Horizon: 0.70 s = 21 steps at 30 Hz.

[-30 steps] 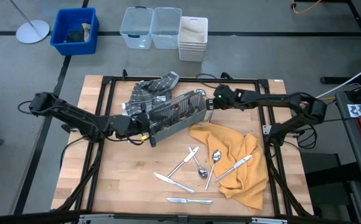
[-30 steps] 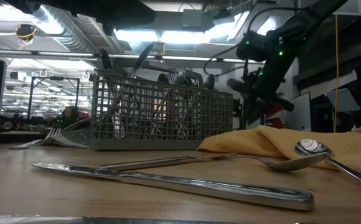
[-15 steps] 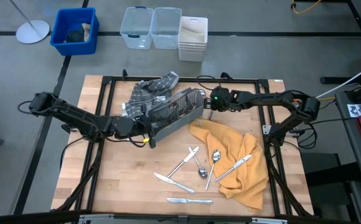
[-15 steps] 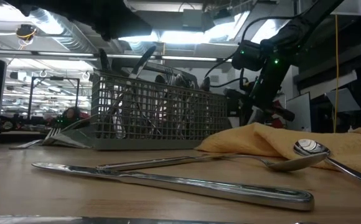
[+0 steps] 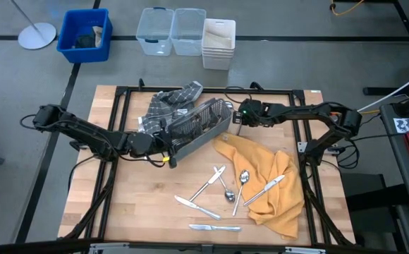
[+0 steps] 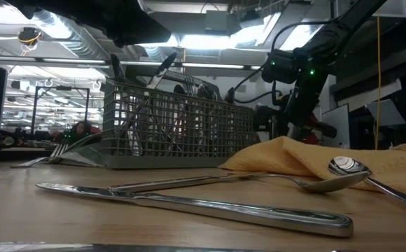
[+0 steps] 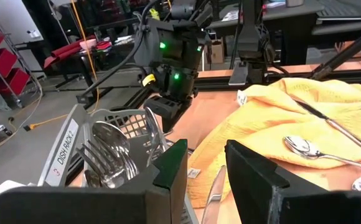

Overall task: Sort silverware
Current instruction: Put the silver knife into the gray silverware basket

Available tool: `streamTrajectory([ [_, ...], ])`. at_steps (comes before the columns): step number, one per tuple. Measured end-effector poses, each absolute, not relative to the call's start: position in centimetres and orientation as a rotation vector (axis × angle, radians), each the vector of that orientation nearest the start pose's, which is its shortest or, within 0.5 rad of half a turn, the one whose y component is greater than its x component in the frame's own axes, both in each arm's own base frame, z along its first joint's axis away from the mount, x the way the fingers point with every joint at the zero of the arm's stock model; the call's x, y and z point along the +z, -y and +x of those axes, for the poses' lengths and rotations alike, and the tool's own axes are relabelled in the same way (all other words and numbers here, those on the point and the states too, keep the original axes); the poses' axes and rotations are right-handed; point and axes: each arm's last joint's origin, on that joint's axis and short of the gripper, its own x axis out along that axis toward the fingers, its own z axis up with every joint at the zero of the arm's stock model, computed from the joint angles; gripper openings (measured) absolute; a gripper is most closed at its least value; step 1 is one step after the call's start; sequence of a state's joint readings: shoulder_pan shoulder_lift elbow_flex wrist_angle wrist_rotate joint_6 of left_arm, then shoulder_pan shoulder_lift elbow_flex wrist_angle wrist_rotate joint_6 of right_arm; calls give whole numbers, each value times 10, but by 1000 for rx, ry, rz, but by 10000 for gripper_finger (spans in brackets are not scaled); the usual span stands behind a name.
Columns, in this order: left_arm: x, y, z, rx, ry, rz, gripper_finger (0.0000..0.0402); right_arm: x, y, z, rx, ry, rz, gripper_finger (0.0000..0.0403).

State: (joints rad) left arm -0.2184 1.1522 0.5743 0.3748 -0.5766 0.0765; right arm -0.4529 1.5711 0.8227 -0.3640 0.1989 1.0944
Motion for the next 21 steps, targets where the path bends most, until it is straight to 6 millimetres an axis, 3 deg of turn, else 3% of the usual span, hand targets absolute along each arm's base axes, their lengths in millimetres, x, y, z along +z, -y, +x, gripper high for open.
streamTrajectory([
  [12,240,37,238,348,-231,168,100,157,130,252,-1239,-607,1169,72],
  [21,239,37,238,348,-237,171,100,138,133,257,-1276,-649,1151,72],
])
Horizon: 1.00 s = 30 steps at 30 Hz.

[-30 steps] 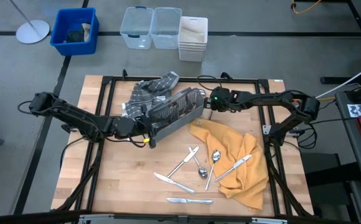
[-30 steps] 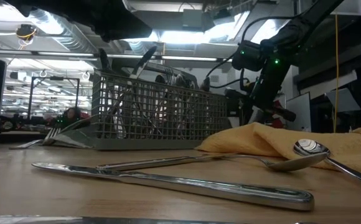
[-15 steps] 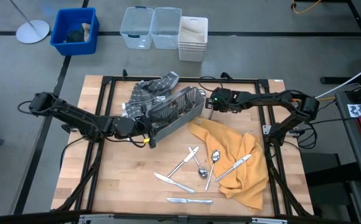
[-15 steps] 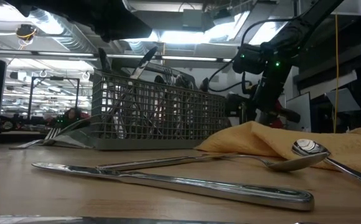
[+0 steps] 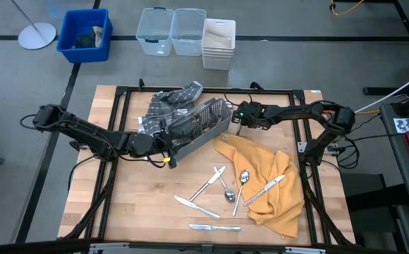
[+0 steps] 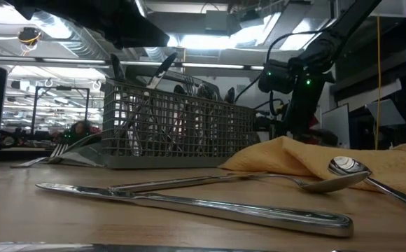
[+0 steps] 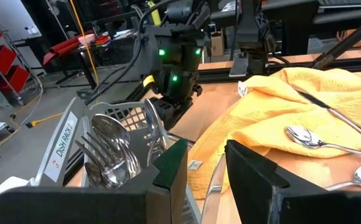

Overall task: Sort silverware
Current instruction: Put the silver knife into the gray silverware basket

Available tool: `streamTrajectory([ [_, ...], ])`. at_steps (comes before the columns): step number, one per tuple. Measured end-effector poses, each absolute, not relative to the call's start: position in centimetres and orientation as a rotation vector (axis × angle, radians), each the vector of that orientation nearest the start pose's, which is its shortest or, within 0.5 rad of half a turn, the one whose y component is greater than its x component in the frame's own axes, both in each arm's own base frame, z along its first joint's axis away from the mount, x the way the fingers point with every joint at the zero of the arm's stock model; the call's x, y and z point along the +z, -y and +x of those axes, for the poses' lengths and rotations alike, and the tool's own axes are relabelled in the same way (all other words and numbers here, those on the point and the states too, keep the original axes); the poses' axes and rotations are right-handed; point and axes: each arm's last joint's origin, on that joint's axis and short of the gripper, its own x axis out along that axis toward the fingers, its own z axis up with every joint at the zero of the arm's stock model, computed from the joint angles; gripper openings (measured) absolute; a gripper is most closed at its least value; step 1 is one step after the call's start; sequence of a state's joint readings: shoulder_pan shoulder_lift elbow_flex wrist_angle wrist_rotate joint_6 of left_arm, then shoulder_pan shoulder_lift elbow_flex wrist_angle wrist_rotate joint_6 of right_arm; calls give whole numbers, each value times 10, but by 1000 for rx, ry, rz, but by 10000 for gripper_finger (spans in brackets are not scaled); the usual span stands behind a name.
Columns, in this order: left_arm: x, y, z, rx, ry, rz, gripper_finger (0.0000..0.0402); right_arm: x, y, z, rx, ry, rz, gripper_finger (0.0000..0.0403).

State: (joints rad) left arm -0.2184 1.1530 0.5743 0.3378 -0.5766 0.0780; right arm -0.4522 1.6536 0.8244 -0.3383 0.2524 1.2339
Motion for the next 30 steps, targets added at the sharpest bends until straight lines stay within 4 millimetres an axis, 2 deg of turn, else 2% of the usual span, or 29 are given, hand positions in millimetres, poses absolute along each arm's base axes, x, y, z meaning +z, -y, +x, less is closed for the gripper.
streamTrajectory([
  [6,238,37,238,347,-250,176,100,132,137,262,-1269,-616,1154,72],
  [13,238,37,238,347,-251,177,100,133,148,260,-1209,-606,1249,72],
  [30,237,37,237,347,-258,180,100,134,149,261,-1193,-605,1250,72],
])
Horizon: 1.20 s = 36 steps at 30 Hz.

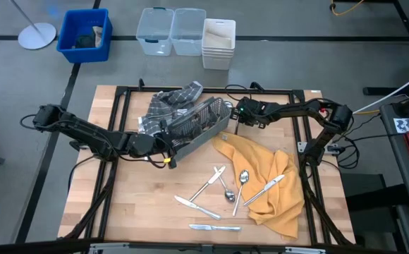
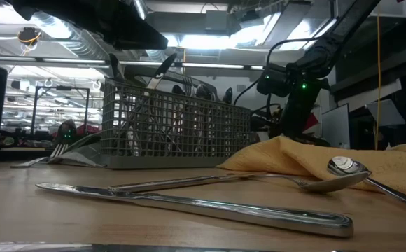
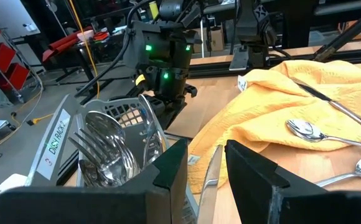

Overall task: Sort silverware
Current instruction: Put the silver knife into the gray silverware basket

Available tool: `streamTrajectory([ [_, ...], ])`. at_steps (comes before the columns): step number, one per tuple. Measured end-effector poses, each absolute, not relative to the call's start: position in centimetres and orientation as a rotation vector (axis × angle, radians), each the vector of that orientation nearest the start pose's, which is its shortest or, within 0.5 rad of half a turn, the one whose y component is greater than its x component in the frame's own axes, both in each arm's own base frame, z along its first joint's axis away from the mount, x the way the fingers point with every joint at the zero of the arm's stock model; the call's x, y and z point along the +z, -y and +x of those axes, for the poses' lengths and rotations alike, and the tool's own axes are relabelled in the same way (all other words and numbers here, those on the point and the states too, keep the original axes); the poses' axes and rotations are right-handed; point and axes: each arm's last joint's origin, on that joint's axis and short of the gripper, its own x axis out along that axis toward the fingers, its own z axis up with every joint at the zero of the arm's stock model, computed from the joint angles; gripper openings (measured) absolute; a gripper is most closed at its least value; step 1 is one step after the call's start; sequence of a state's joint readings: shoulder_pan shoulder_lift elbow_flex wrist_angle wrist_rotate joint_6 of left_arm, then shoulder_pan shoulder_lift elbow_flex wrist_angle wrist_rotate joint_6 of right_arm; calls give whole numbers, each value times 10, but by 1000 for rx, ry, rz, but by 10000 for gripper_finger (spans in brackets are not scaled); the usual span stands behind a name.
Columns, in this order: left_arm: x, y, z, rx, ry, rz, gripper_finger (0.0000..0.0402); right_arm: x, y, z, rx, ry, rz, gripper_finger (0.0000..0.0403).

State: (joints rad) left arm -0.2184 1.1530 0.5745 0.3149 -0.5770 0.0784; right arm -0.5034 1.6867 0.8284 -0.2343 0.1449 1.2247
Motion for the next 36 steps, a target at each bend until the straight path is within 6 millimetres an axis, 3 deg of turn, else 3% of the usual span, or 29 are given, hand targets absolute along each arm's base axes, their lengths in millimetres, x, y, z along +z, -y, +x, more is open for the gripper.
streamTrajectory([
  [9,237,37,237,347,-259,180,100,135,141,267,-1169,-616,1142,72],
  [15,237,37,237,347,-260,180,100,141,143,277,-1097,-526,1105,72],
  [36,236,36,237,349,-273,185,100,139,134,277,-1141,-557,1055,72],
])
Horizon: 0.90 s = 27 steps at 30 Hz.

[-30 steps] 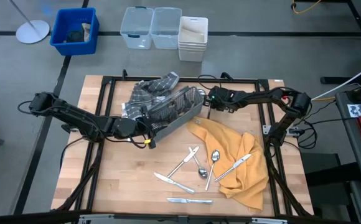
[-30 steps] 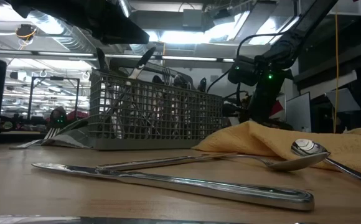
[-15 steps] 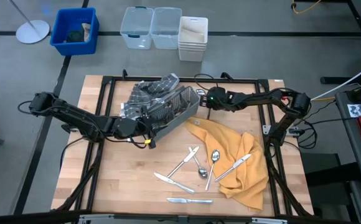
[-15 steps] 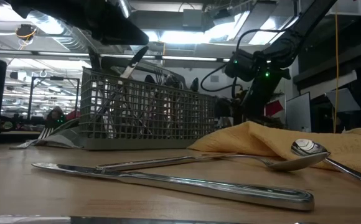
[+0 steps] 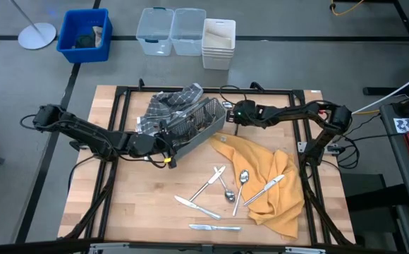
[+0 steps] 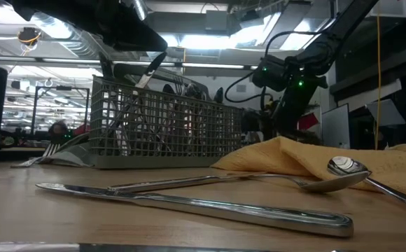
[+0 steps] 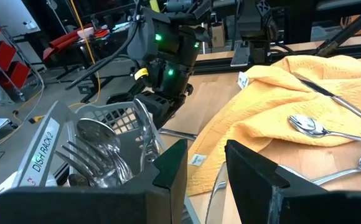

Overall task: Sort silverware
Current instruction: Put the silver knife into the gray silverware basket

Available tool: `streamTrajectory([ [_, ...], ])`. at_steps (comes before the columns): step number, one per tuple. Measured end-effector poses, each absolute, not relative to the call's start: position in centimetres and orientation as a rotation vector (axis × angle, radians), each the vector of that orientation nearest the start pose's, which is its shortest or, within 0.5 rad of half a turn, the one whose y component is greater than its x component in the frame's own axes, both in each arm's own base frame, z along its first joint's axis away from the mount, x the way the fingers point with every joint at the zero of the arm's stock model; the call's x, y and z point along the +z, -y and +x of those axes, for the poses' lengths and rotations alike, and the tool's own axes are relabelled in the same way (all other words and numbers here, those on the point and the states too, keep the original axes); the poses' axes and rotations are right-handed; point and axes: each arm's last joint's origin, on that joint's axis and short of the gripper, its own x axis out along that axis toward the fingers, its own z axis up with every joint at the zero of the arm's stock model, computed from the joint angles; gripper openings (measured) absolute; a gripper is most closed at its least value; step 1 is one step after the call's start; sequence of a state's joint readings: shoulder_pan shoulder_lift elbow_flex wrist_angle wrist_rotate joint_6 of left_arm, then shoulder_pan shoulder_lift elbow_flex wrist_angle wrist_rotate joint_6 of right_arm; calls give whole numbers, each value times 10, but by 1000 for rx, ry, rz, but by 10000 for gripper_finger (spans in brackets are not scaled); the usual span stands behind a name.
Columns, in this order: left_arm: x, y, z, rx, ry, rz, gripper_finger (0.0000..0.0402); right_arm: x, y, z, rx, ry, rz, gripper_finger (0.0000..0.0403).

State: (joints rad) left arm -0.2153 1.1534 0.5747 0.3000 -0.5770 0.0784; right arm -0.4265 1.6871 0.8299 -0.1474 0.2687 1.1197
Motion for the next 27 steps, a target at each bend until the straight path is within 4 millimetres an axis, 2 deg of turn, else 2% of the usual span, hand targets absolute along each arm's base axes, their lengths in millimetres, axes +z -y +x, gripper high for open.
streamTrajectory([
  [27,236,36,237,349,-273,186,100,138,139,274,-1110,-603,1012,72],
])
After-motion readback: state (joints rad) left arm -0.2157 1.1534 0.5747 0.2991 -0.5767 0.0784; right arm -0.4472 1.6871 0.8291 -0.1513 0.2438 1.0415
